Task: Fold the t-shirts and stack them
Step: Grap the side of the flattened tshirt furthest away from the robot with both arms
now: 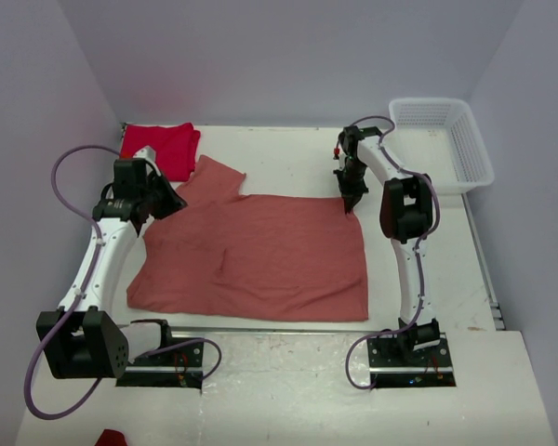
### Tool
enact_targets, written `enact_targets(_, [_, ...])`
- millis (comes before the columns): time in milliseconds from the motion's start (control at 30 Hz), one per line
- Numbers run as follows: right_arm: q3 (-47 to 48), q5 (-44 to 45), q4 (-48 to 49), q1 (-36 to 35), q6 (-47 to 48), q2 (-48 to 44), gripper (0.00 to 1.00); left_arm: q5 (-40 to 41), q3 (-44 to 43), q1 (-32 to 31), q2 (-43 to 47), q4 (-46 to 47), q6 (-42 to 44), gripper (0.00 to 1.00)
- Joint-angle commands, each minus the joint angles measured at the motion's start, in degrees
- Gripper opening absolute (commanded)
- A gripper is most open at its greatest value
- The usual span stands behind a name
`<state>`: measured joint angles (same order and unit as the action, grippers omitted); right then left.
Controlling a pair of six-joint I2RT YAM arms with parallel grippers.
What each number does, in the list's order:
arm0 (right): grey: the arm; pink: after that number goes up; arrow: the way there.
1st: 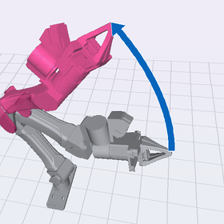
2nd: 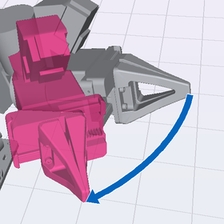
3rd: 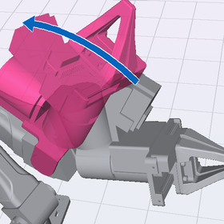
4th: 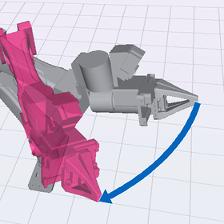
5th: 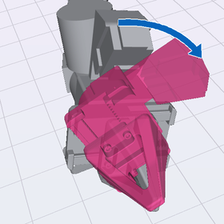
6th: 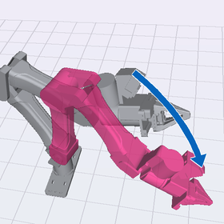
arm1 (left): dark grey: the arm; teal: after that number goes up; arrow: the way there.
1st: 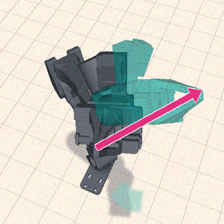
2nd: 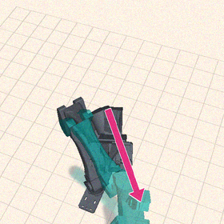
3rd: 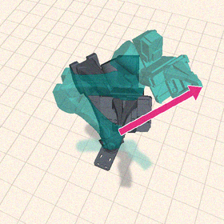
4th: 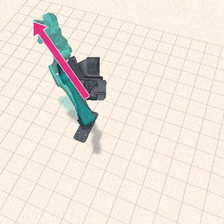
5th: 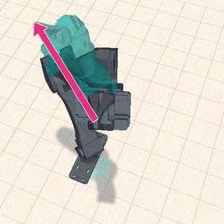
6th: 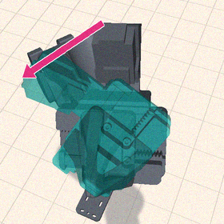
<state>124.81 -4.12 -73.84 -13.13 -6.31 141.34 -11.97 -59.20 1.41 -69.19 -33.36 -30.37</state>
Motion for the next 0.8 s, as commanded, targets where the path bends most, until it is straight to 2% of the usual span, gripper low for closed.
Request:
enact_targets(0, [-0.44, -0.80, 1.15, -0.41, -0.46, -1.93, 0.00, -1.30, 0.93, -0.27, 1.51, 1.90, 1.10, 0.02])
enact_targets(400, [-21.08, 6.92, 17.41, -4.10, -4.24, -16.26, 0.00, 3.35, 3.56, -0.36, -1.29, 4.09, 2.51, 0.03])
enact_targets(500, [-24.08, 7.72, 20.14, -4.98, -4.94, -19.08, 0.00, 4.93, 3.92, -0.27, -2.53, 6.02, 2.95, 0.05])
enact_targets(767, [-25.06, 9.56, 22.34, -5.60, -6.35, -21.45, 0.00, 4.41, -2.22, -0.79, -14.74, 8.92, 4.79, 0.08])
